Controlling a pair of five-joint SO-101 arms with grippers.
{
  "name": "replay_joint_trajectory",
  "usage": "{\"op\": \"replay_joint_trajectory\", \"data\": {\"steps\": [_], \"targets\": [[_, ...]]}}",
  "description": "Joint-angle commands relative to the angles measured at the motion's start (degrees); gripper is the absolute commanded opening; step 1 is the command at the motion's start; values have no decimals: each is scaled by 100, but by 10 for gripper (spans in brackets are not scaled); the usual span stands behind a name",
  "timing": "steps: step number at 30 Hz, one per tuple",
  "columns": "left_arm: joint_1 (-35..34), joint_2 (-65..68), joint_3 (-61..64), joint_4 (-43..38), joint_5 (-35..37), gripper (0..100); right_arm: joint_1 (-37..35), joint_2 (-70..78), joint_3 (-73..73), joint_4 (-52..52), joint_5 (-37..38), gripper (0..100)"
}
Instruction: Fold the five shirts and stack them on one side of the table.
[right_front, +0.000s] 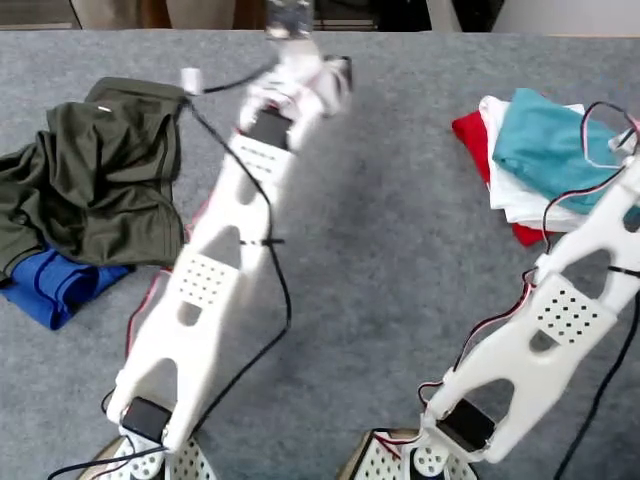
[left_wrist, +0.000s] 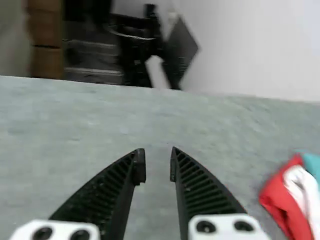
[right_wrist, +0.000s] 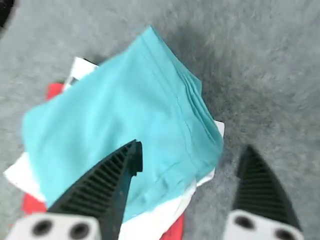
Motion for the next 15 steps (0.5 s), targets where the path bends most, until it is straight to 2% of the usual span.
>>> {"op": "replay_joint_trajectory", "data": {"steps": [1, 4, 5, 10, 15], "targets": [[-668, -1033, -308, 879, -9, 100, -215, -268, -1235, 800, 70, 166], [-1310, -1429, -308, 1556, -9, 122, -382, -365, -1455, 1292, 105, 21], [-1512, -1516, -308, 1846, -18, 134, -426, -462, -1358, 1301, 202, 0], [-2514, -1851, -308, 3385, -62, 160, -637, -822, -1051, 1310, 316, 30], [-3587, -2000, -290, 4519, -62, 196, -989, -1270, -637, 1310, 1125, 30]]}}
